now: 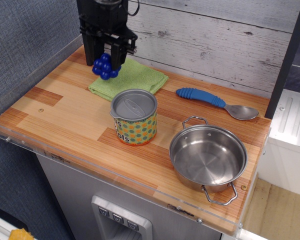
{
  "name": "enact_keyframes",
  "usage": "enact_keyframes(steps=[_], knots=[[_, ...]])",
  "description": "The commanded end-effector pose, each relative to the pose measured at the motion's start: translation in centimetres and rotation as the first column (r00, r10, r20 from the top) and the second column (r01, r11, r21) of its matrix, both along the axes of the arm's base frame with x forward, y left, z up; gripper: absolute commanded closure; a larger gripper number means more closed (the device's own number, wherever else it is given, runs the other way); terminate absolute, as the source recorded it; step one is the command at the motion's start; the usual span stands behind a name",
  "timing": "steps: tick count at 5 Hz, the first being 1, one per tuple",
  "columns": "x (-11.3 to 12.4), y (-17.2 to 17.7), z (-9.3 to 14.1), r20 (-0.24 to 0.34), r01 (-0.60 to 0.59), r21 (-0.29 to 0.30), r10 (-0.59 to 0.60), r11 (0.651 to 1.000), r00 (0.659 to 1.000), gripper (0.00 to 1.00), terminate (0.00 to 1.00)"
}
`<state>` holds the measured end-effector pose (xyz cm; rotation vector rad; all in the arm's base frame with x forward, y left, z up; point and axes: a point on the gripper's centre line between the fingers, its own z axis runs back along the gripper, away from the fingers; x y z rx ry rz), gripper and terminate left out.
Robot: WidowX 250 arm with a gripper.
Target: Put the grapes on the green rag.
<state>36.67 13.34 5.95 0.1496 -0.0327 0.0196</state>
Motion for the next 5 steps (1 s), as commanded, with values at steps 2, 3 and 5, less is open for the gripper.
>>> enact_keyframes(steps=[2,3,5], knots=[[0.8,0.6,-0.3,0.033,-0.010,0.006,0.010,1.000,0.999,1.00,0.00],[0.6,0.6,-0.2,0.045,-0.030,0.002,0.030,1.000,0.999,0.00,0.00],[0.3,0.7,1.3,0.076,-0.061,-0.011,0.062,0.998,0.995,0.00,0.00]])
